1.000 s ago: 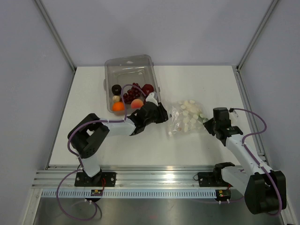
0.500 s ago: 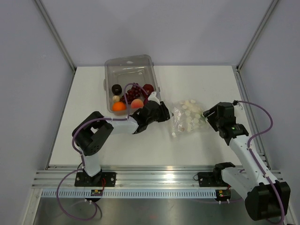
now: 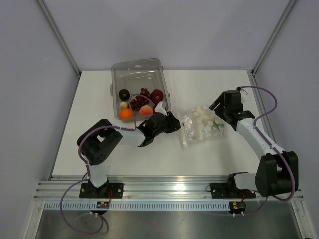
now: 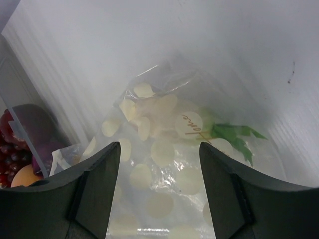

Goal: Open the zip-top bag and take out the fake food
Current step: Pick up the fake fruit from the zipper food storage bag.

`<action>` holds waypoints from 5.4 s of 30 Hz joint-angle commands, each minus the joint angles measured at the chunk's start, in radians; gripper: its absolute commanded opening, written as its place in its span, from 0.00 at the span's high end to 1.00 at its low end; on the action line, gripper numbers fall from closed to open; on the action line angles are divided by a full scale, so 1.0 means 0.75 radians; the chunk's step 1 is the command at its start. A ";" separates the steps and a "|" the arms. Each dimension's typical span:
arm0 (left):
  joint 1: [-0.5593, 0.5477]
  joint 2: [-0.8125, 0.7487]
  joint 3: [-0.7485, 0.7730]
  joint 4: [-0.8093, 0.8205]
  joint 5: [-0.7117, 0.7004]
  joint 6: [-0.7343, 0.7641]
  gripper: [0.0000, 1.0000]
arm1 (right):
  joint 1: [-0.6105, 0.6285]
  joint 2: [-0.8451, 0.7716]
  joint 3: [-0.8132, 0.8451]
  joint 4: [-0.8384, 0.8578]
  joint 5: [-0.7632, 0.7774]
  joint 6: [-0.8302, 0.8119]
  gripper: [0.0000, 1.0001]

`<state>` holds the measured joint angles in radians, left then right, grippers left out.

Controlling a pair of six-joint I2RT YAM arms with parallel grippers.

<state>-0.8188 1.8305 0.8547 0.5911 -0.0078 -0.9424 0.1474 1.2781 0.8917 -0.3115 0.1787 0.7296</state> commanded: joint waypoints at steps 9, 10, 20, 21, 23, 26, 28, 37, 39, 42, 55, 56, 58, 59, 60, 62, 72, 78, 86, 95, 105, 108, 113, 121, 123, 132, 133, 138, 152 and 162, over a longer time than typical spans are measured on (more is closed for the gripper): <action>-0.007 0.028 -0.009 0.163 0.105 -0.075 0.60 | -0.008 0.398 0.187 0.215 -0.107 -0.171 0.28; -0.009 0.028 -0.002 0.151 0.100 -0.071 0.59 | -0.006 0.423 0.200 0.213 -0.111 -0.175 0.28; -0.021 0.081 0.126 0.026 0.066 -0.024 0.52 | -0.008 0.536 0.132 0.258 -0.163 -0.124 0.29; -0.023 0.091 0.153 0.014 0.060 -0.014 0.49 | -0.008 0.531 0.122 0.260 -0.177 -0.118 0.28; -0.023 0.102 0.177 -0.023 0.051 0.011 0.47 | -0.008 0.517 0.098 0.274 -0.193 -0.116 0.29; -0.025 0.130 0.212 -0.029 0.057 0.027 0.44 | -0.008 0.509 0.075 0.293 -0.232 -0.108 0.29; -0.025 0.151 0.231 -0.017 0.066 0.036 0.44 | -0.008 0.511 0.067 0.291 -0.273 -0.106 0.30; -0.039 0.214 0.317 -0.105 0.035 0.064 0.38 | -0.008 0.476 0.020 0.311 -0.351 -0.081 0.36; -0.056 0.216 0.323 -0.125 0.015 0.078 0.35 | -0.008 0.468 0.012 0.319 -0.367 -0.069 0.39; -0.070 0.224 0.351 -0.142 -0.024 0.099 0.33 | -0.008 0.464 -0.003 0.327 -0.381 -0.061 0.44; -0.078 0.284 0.417 -0.193 -0.061 0.079 0.26 | -0.008 0.478 -0.031 0.358 -0.486 -0.058 0.68; -0.080 0.282 0.419 -0.203 -0.077 0.078 0.23 | -0.008 0.476 -0.033 0.364 -0.496 -0.052 0.68; -0.086 0.284 0.425 -0.213 -0.108 0.078 0.18 | -0.008 0.480 -0.033 0.368 -0.508 -0.050 0.70; -0.092 0.288 0.433 -0.230 -0.116 0.078 0.17 | -0.008 0.484 -0.031 0.370 -0.520 -0.050 0.71; -0.092 0.294 0.441 -0.240 -0.127 0.078 0.17 | -0.008 0.484 -0.029 0.374 -0.531 -0.050 0.73; -0.092 0.312 0.466 -0.250 -0.120 0.083 0.16 | -0.006 0.495 -0.027 0.378 -0.557 -0.056 0.75; -0.092 0.365 0.523 -0.271 -0.100 0.066 0.16 | -0.008 0.519 -0.031 0.399 -0.662 -0.061 0.89; -0.092 0.392 0.560 -0.318 -0.110 0.058 0.16 | -0.008 0.503 -0.056 0.448 -0.692 -0.044 0.98; -0.092 0.429 0.587 -0.326 -0.094 0.052 0.38 | -0.008 0.519 -0.060 0.462 -0.737 -0.040 1.00; -0.092 0.355 0.470 -0.175 -0.096 0.054 0.58 | -0.008 0.495 -0.050 0.381 -0.603 -0.038 1.00; -0.092 0.310 0.427 -0.162 -0.114 0.074 0.60 | -0.008 0.233 -0.080 0.237 -0.308 -0.103 0.58; -0.090 0.300 0.417 -0.148 -0.116 0.076 0.61 | -0.008 0.214 -0.082 0.205 -0.287 -0.118 0.45; -0.090 0.294 0.403 -0.117 -0.104 0.079 0.64 | -0.006 0.227 -0.070 0.150 -0.259 -0.128 0.26; -0.082 0.255 0.372 -0.121 -0.145 0.066 0.65 | -0.006 0.086 -0.127 0.092 -0.206 -0.130 0.22; -0.076 0.255 0.354 -0.099 -0.147 0.052 0.65 | -0.006 0.051 -0.158 0.092 -0.224 -0.130 0.22; -0.070 0.226 0.321 0.008 -0.110 0.040 0.65 | -0.006 0.139 -0.199 0.153 -0.320 -0.110 0.23; -0.070 0.220 0.323 -0.017 -0.110 0.046 0.65 | -0.006 0.135 -0.207 0.162 -0.322 -0.102 0.22; -0.070 0.171 0.309 -0.040 -0.125 0.060 0.65 | -0.006 0.249 -0.222 0.256 -0.410 -0.071 0.25; -0.070 0.167 0.333 -0.078 -0.112 0.062 0.66 | -0.006 0.398 -0.195 0.321 -0.463 -0.044 1.00; -0.064 0.038 0.325 -0.264 -0.174 0.129 0.68 | -0.008 0.282 -0.228 0.289 -0.290 -0.005 1.00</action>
<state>-0.8745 1.9362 1.0847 0.4347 -0.0921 -0.8871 0.1410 1.5467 0.7250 -0.1024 -0.1001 0.7101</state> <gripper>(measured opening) 0.594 0.009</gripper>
